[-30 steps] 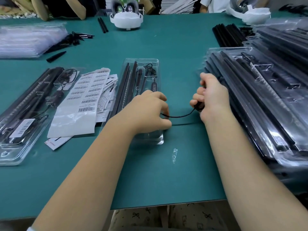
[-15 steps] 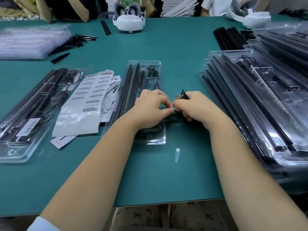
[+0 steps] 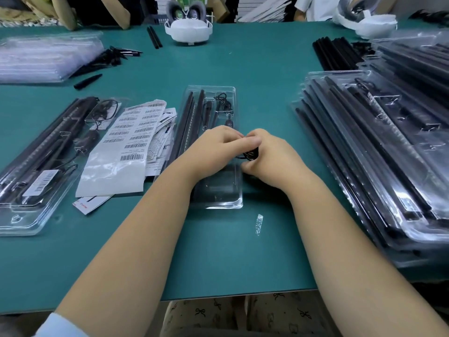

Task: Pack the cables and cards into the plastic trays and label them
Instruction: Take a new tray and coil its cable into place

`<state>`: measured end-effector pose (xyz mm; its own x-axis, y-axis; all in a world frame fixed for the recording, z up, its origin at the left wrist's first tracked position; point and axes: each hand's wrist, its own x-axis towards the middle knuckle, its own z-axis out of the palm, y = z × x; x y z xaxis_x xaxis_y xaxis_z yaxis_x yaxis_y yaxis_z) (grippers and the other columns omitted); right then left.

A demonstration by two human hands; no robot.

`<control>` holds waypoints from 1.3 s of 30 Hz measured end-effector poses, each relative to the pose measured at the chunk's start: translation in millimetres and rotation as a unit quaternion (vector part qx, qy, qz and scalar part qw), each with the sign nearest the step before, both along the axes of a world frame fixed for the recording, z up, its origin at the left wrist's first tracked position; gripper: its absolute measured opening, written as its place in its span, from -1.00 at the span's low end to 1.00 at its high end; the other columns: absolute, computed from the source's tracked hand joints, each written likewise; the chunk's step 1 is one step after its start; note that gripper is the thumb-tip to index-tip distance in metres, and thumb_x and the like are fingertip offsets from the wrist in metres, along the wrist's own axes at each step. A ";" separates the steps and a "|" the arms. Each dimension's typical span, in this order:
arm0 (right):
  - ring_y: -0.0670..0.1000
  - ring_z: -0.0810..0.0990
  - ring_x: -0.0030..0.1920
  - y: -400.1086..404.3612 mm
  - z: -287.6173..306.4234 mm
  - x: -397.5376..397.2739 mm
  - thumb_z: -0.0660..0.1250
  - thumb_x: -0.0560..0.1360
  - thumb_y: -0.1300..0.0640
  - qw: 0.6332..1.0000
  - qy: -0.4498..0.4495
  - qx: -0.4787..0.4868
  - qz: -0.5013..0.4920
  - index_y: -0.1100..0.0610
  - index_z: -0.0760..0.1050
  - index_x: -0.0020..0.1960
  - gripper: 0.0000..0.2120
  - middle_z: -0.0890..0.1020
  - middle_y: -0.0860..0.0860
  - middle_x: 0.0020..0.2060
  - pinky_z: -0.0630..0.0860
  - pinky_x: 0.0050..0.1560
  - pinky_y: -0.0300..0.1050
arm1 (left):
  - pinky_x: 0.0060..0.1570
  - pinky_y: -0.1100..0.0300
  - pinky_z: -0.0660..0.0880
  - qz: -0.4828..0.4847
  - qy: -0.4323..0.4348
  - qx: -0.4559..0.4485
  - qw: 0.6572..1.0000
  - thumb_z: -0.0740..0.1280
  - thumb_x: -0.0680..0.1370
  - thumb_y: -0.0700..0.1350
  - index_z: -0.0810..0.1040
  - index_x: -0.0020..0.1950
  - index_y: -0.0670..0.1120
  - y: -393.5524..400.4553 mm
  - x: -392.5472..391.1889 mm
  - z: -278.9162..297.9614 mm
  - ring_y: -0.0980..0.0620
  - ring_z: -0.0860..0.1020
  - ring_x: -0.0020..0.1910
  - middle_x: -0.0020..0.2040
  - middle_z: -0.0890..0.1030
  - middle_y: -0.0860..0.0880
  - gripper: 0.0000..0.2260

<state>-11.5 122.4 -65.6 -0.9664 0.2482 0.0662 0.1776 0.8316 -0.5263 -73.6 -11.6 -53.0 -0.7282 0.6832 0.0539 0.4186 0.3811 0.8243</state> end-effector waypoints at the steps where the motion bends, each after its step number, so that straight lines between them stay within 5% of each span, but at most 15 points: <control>1: 0.05 0.46 -0.09 -0.6 -1.0 -0.6 0.36 0.40 0.11 1.000 0.007 -0.013 -0.007 0.02 0.25 0.40 -0.40 0.53 -0.03 -0.09 0.44 -0.18 -0.08 | 0.06 0.05 0.44 0.012 0.022 -0.001 1.000 0.34 0.41 0.25 0.63 -0.07 -0.14 0.6 0.1 -1.6 0.05 0.53 -0.09 -0.06 0.59 -0.09 -0.55; 5: 0.09 0.44 -0.11 0.9 -1.9 -2.6 0.31 0.43 0.16 0.999 0.009 -0.005 -0.032 0.05 0.01 0.54 -0.23 0.46 0.01 -0.13 0.39 -0.20 -0.05 | 0.11 0.22 0.38 0.024 0.093 -0.028 0.995 0.39 0.50 0.07 0.57 0.13 0.00 1.7 -1.2 -5.5 0.04 0.50 0.08 -0.01 0.56 0.10 -0.74; 8: 0.08 0.45 -0.09 2.4 -1.3 -2.5 0.31 0.44 0.12 0.999 -0.002 0.027 -0.024 0.08 0.23 0.44 -0.41 0.51 0.01 -0.09 0.31 -0.30 -0.10 | 0.10 0.21 0.30 -0.018 0.132 -0.052 0.990 0.36 0.53 0.03 0.40 0.39 0.10 -1.2 1.2 -0.8 0.05 0.42 0.04 0.11 0.55 0.17 -0.56; 11: 0.12 0.48 -0.01 0.8 -0.7 -0.8 0.30 0.46 0.09 0.999 -0.011 0.031 -0.028 0.08 0.29 0.39 -0.48 0.58 0.08 0.10 0.31 -0.31 -0.15 | -0.09 0.27 0.18 -0.051 0.177 -0.107 0.977 0.32 0.55 0.04 0.37 0.43 0.14 -5.3 4.2 5.5 0.08 0.29 -0.02 -0.11 0.43 0.32 -0.56; 13: 0.15 0.49 0.09 -0.7 -1.0 -0.3 0.30 0.47 0.08 0.999 -0.015 0.031 -0.022 0.07 0.09 0.52 -0.31 0.56 0.09 0.16 0.33 -0.21 -0.10 | -0.05 0.21 0.23 -0.067 0.201 -0.149 0.966 0.29 0.57 0.04 0.43 0.40 0.09 -6.6 4.5 8.2 0.07 0.26 0.01 -0.21 0.43 0.23 -0.62; 16: 0.09 0.43 -0.10 -3.8 -0.4 0.4 0.30 0.46 0.07 0.998 -0.025 0.060 0.006 0.00 -0.07 0.55 -0.21 0.53 0.01 -0.10 0.27 -0.34 -0.08 | 0.07 0.06 0.33 -0.093 0.214 -0.201 0.951 0.25 0.59 -0.02 0.52 0.18 -0.01 -3.9 7.8 13.6 -0.01 0.27 0.03 -0.26 0.45 0.12 -0.80; 20: 0.06 0.51 -0.16 4.2 2.9 4.3 0.32 0.41 0.09 0.998 -0.039 0.025 0.042 -0.08 -0.11 0.55 -0.14 0.56 -0.04 -0.21 0.48 -0.21 -0.03 | 0.18 -0.05 0.33 -0.097 0.232 -0.263 0.931 0.19 0.62 -0.02 0.46 0.20 -0.01 2.6 12.8 15.3 -0.03 0.26 0.08 0.01 0.54 0.05 -0.81; 23: -0.03 0.53 -0.23 9.4 7.2 9.5 0.34 0.37 0.15 0.996 -0.067 -0.042 0.045 -0.11 -0.02 0.54 -0.14 0.56 -0.06 -0.23 0.42 -0.28 -0.12 | 0.16 -0.04 0.34 -0.082 0.289 -0.300 0.906 0.12 0.64 0.01 0.39 0.27 -0.04 5.6 15.9 8.7 -0.07 0.29 0.15 0.18 0.49 -0.01 -0.75; 26: -0.02 0.46 -0.17 10.3 13.0 13.9 0.36 0.39 0.13 0.996 -0.073 -0.002 0.059 0.00 0.40 0.28 -0.54 0.50 -0.10 -0.19 0.31 -0.32 -0.27 | 0.07 0.02 0.28 -0.075 0.292 -0.289 0.908 0.13 0.63 0.00 0.35 0.28 -0.03 7.4 14.1 3.2 -0.07 0.28 0.17 0.22 0.46 0.00 -0.75; 28: 0.00 0.47 -0.21 8.4 17.3 18.9 0.38 0.41 0.09 0.994 -0.085 0.017 0.063 0.06 0.47 -0.01 -0.82 0.52 -0.07 -0.25 0.32 -0.36 -0.25 | 0.02 0.04 0.21 -0.073 0.292 -0.286 0.910 0.13 0.63 0.00 0.35 0.30 -0.02 8.2 13.3 1.5 -0.06 0.27 0.16 0.22 0.46 0.01 -0.74; 31: 0.07 0.43 -0.21 -1.8 20.6 22.9 0.34 0.49 0.07 0.990 -0.101 0.100 0.017 0.12 0.40 -0.13 -0.84 0.46 0.01 -0.28 0.28 -0.34 -0.08 | 0.03 0.03 0.21 -0.071 0.287 -0.275 0.915 0.14 0.63 0.00 0.37 0.30 0.02 7.9 13.4 0.4 -0.04 0.27 0.17 0.22 0.47 0.05 -0.74; 34: 0.07 0.34 -0.25 -19.4 18.5 22.7 0.23 0.55 0.20 0.974 -0.116 0.194 -0.019 0.12 0.27 -0.17 -0.83 0.34 0.04 -0.33 0.20 -0.41 -0.11 | 0.06 0.05 0.21 -0.065 0.279 -0.264 0.921 0.16 0.62 -0.01 0.37 0.31 0.03 6.0 14.0 1.0 -0.04 0.26 0.23 0.29 0.41 0.04 -0.74; 36: 0.07 0.32 -0.23 -26.8 15.9 22.3 0.15 0.55 0.28 0.969 -0.135 0.204 -0.031 0.14 0.20 -0.18 -0.82 0.27 0.00 -0.34 0.23 -0.37 -0.14 | 0.19 0.02 0.21 -0.044 0.274 -0.270 0.922 0.16 0.62 0.01 0.31 0.39 -0.03 5.5 17.2 1.5 -0.08 0.21 0.35 0.45 0.21 -0.04 -0.66; 39: 0.05 0.32 -0.30 -26.7 15.0 20.1 0.14 0.52 0.31 0.971 -0.165 0.163 -0.056 0.14 0.13 -0.26 -0.75 0.27 0.00 -0.35 0.15 -0.45 -0.13 | 0.36 -0.13 0.14 0.034 0.226 -0.329 0.916 0.16 0.57 0.21 -0.05 0.55 -0.11 1.9 25.0 8.5 -0.15 0.04 0.48 0.56 -0.13 -0.05 -0.30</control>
